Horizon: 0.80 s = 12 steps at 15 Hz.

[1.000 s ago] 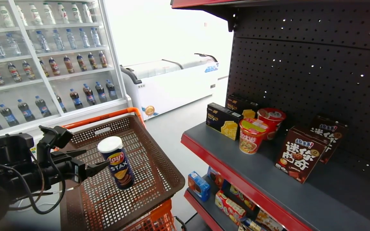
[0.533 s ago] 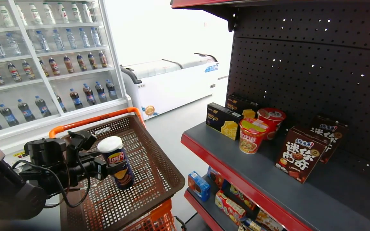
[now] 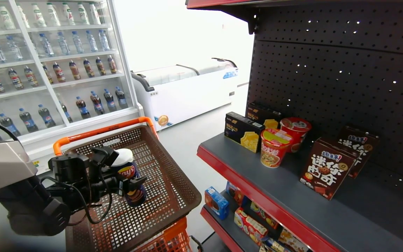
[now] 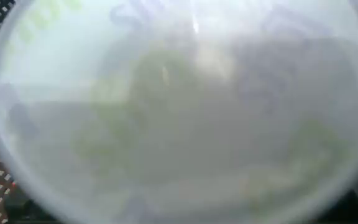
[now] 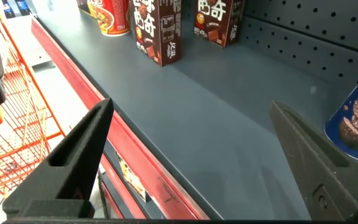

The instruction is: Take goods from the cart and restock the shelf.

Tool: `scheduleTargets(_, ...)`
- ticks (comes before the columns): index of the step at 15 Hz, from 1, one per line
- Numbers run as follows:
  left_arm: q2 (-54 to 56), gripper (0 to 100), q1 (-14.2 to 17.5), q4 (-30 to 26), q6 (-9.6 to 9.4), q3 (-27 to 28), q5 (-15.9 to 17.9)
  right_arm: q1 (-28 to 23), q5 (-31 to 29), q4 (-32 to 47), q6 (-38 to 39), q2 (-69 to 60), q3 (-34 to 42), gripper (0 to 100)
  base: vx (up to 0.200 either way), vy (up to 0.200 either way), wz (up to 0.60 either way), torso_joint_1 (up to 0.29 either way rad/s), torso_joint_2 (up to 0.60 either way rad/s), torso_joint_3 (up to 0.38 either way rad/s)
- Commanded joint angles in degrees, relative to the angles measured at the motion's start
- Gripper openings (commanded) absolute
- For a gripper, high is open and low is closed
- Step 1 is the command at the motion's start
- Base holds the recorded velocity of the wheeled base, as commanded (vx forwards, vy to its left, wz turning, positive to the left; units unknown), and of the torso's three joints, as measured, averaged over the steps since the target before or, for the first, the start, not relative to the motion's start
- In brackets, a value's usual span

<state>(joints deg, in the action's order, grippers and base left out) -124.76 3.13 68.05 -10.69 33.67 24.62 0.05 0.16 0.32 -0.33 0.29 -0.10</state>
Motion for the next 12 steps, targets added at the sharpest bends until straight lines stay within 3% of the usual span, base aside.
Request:
scheduleTargets(1, -2.3, 100, -0.1, -0.3, -0.12, 2.8, -0.1, 0.0, 0.0, 0.0, 0.0, 0.1, 0.0, 100, 0.0, 0.0, 0.0, 0.0, 0.0, 0.0)
scheduleTargets(7, -4.8, 100, -0.1, -0.2, -0.21, 4.8, 0.0, 0.0, 0.0, -0.1, 0.0, 0.1, 0.0, 100, 0.0, 0.0, 0.0, 0.0, 0.0, 0.0)
scheduleTargets(8, -5.0, 0, -0.1, -0.5, -0.03, 5.6, -0.5, 0.0, 0.0, 0.0, 0.0, 0.1, 0.0, 100, 0.0, 0.0, 0.0, 0.0, 0.0, 0.0)
scheduleTargets(12, -4.7, 0, -1.4, -2.5, -0.03, 5.6, -5.8, 0.0, 0.0, 0.0, 0.0, 0.1, 0.0, 100, 0.0, 0.0, 0.0, 0.0, 0.0, 0.0)
